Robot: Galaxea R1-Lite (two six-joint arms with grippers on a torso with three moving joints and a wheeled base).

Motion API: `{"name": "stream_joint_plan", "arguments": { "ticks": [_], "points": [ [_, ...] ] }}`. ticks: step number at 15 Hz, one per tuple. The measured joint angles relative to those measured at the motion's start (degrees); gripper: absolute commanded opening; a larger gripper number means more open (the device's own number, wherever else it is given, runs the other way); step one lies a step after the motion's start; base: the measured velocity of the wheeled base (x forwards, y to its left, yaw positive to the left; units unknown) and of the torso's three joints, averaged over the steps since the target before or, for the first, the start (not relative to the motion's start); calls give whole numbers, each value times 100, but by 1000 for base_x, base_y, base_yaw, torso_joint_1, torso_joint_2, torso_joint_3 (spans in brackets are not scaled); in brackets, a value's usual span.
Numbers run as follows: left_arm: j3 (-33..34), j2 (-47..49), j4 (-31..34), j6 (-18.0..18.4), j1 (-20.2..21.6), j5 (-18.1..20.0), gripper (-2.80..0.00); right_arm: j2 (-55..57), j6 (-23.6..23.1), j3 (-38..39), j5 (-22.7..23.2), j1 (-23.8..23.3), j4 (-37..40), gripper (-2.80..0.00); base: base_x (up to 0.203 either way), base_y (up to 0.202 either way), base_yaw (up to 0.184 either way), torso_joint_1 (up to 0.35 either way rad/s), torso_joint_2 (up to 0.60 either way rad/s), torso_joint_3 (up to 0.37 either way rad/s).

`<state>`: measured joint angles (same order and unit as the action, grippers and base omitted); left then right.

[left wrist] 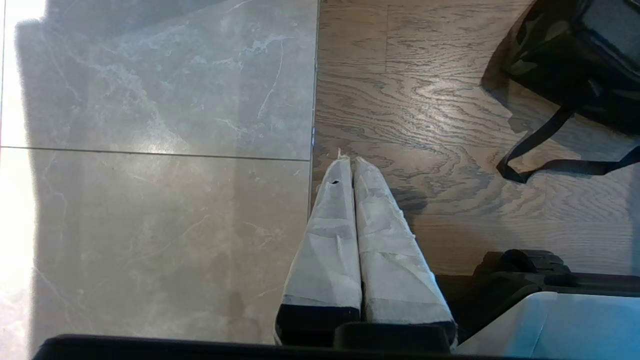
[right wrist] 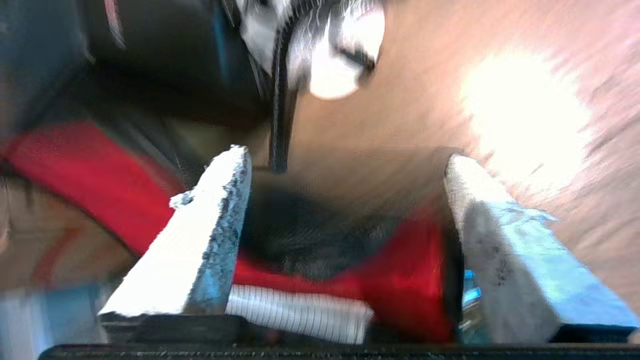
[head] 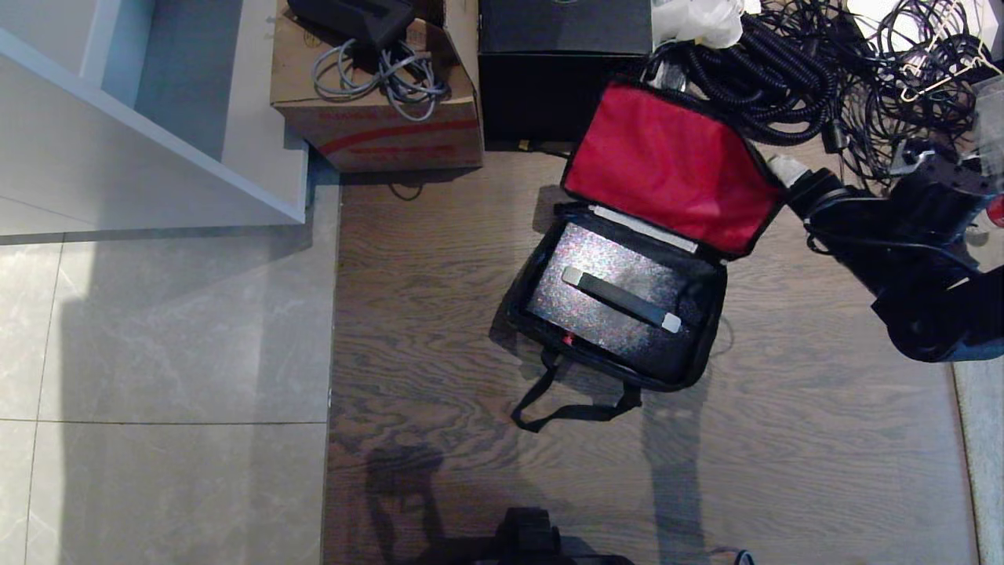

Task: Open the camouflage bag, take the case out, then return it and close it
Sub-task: Open the top of the storage box, then grip the handle

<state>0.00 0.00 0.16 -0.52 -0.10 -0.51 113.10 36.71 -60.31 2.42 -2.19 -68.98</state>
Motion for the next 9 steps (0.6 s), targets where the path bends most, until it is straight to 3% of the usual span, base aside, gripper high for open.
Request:
{"name": "stream_joint_plan", "arguments": {
  "ticks": [4, 7, 8, 9],
  "points": [
    [0, 0, 4, 2, 0, 0, -280, -240, -311, 138, 263, -49, -373, 0, 0, 0, 0, 0, 0, 0],
    [0, 0, 2, 3, 0, 0, -280, -518, -304, 443, 509, -59, -53, 0, 0, 0, 0, 0, 0, 0],
    [0, 0, 2, 1, 5, 0, -280, -704, -287, 621, 608, -62, 138, -212, 0, 0, 0, 0, 0, 0],
    [0, 0, 2, 1, -1, 0, -280, -935, -278, 864, 695, -67, 323, -280, 0, 0, 0, 0, 0, 0]
  ]
}}
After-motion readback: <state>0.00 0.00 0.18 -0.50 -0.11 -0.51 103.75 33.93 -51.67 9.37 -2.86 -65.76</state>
